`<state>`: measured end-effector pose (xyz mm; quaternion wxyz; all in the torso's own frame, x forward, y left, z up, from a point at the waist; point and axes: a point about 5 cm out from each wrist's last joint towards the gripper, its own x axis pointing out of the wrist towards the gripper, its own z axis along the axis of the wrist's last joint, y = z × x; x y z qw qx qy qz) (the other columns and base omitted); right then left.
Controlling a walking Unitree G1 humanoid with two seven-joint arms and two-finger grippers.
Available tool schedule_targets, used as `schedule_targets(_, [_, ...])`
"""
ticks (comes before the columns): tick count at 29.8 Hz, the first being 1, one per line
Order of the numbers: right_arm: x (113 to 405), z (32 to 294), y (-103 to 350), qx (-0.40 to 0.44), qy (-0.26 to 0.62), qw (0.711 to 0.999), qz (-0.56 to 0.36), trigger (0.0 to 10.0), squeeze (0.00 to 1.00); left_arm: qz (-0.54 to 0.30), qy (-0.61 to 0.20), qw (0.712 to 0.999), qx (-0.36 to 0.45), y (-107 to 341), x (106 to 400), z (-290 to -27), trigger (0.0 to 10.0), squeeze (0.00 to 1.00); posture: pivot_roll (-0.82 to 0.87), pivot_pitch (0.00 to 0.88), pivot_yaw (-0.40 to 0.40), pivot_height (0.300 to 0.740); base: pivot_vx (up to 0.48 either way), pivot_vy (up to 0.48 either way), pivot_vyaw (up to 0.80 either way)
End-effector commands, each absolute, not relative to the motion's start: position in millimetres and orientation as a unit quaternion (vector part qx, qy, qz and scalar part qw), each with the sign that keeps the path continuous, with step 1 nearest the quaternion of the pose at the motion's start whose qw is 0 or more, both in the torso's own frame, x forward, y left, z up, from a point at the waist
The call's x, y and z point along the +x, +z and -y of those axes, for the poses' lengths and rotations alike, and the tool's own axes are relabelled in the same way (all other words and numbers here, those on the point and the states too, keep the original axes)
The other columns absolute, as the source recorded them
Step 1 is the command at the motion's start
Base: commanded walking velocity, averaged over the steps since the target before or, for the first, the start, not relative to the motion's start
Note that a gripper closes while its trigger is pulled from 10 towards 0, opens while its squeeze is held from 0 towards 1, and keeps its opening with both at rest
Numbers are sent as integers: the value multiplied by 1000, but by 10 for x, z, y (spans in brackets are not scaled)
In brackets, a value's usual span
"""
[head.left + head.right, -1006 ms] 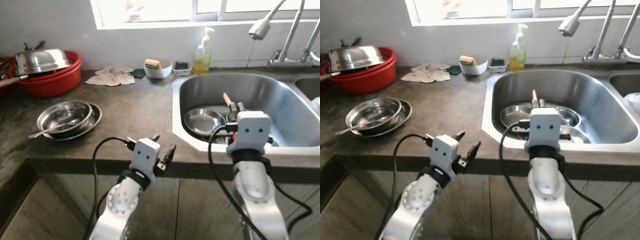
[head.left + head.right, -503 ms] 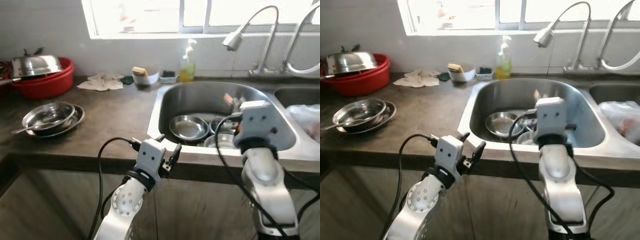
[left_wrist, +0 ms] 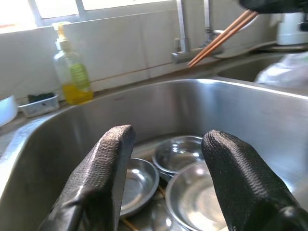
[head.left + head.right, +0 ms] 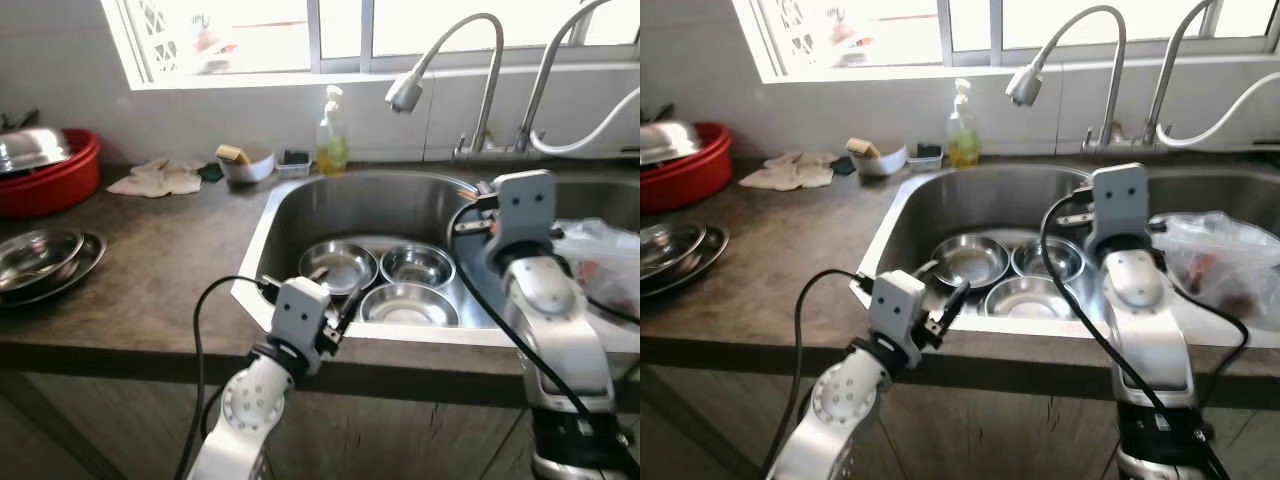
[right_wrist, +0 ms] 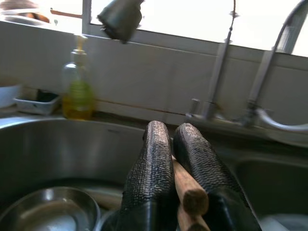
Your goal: Kitchen organization
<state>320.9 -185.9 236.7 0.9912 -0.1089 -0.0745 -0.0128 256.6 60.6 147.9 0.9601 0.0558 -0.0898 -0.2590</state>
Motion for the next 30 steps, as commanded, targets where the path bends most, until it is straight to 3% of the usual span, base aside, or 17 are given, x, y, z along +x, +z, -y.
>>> schedule_targets(1, [3268, 1804, 2358, -105, 8, 993, 59, 10000, 0, 81, -247, 964, 59, 1464, 2574, -663, 10000, 0, -2, 0, -6, 740, 0, 0, 0])
schedule_targets(15, [3675, 1990, 2106, -192, 56, 974, -109, 10000, 0, 69, -238, 967, 55, 1444, 2499, -677, 10000, 0, 10, 24, -24, 740, 0, 0, 0])
schedule_targets(22, [3694, 1979, 2023, -200, 70, 968, -132, 10000, 0, 66, -236, 968, 54, 1443, 2484, -684, 10000, 0, 23, 45, -27, 740, 0, 0, 0])
schedule_targets(23, [3694, 1973, 1961, -207, 78, 964, -147, 10000, 153, 64, -234, 969, 54, 1441, 2466, -692, 10000, 0, 33, 54, -33, 740, 0, 0, 0])
schedule_targets(24, [3692, 1961, 1899, -209, 86, 961, -159, 10000, 1000, 62, -232, 969, 54, 1439, 2448, -699, 10000, 0, 37, 58, -36, 740, 0, 0, 0])
schedule_targets(30, [3680, 1926, 1836, -204, 95, 960, -164, 10000, 1000, 59, -229, 970, 54, 1434, 2423, -710, 10000, 0, 37, 59, -36, 740, 0, 0, 0])
